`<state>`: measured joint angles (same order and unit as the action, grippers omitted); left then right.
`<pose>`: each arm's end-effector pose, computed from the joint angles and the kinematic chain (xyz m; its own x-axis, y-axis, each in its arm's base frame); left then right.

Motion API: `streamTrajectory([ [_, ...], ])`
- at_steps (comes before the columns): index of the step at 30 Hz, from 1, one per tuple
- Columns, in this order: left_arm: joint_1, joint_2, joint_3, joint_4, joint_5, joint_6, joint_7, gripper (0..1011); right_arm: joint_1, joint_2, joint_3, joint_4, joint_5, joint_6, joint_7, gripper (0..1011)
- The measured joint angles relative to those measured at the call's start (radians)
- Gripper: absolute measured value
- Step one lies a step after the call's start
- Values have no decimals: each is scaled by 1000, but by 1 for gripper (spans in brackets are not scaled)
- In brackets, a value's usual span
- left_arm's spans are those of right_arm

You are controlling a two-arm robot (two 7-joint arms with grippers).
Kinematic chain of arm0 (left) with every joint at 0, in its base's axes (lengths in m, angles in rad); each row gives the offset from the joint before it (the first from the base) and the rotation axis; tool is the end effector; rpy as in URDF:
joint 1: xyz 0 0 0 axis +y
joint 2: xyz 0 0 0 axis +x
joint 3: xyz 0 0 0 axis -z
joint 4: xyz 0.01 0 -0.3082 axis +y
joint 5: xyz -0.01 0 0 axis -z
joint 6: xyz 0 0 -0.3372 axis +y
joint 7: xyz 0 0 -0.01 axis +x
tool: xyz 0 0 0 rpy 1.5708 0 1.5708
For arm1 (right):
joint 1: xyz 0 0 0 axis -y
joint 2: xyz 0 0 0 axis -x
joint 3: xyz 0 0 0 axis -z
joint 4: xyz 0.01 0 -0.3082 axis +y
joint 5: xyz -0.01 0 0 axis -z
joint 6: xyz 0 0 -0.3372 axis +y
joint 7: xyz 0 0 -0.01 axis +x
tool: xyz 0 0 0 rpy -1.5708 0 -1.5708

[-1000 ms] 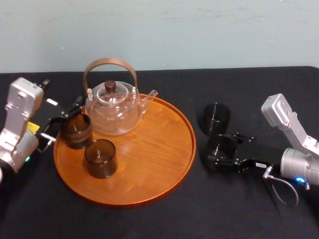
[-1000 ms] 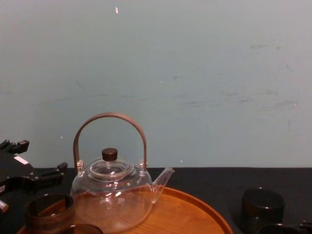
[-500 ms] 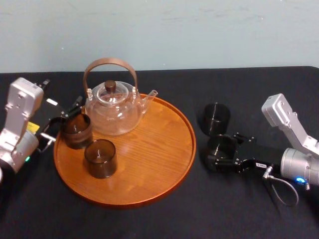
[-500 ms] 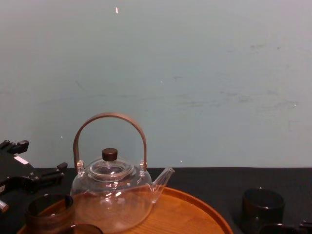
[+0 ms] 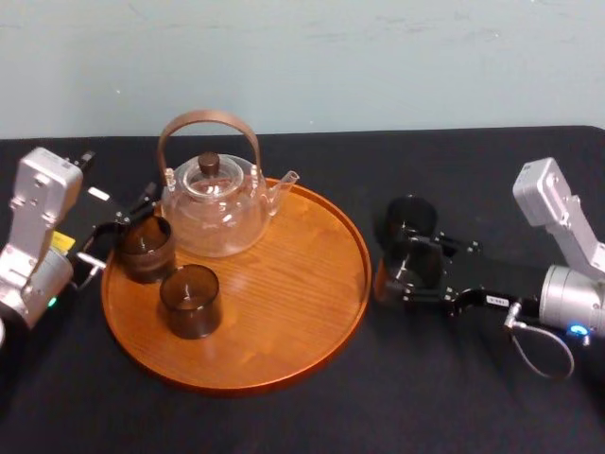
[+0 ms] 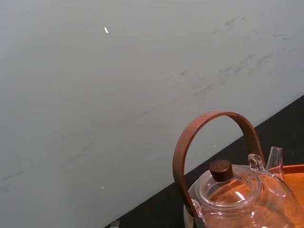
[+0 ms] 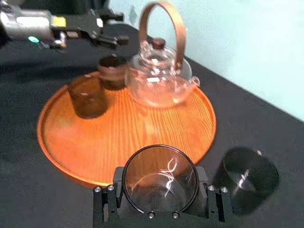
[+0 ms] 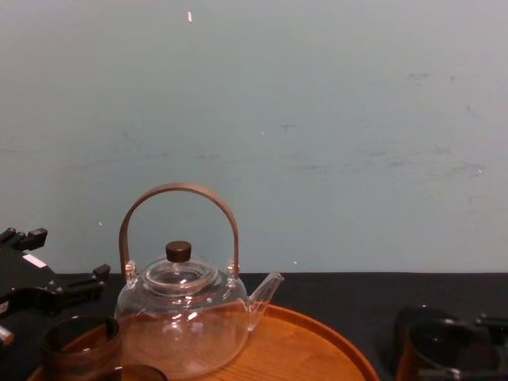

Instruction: Pick up the glass from the table and place it on the tray.

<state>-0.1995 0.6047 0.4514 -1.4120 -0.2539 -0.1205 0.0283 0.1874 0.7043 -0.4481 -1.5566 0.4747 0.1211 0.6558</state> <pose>0.3879 0.0855 -0.3224 0.2923 0.8803 0.3737 -0.9553 0.2873 0.0703 0.3806 -0.0917 -0.2815 0.8366 -0.5457 0.0478 0.5286 0.7813 -0.3319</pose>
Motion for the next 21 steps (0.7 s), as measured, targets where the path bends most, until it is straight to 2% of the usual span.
streamTrajectory([
  [9,0,0,0,0,0,0,0,1001,32,6,-21,-38,10,-12,25,903],
  [21,0,0,0,0,0,0,0,1001,117,-67,-100,-3,-8,-30,46,903],
])
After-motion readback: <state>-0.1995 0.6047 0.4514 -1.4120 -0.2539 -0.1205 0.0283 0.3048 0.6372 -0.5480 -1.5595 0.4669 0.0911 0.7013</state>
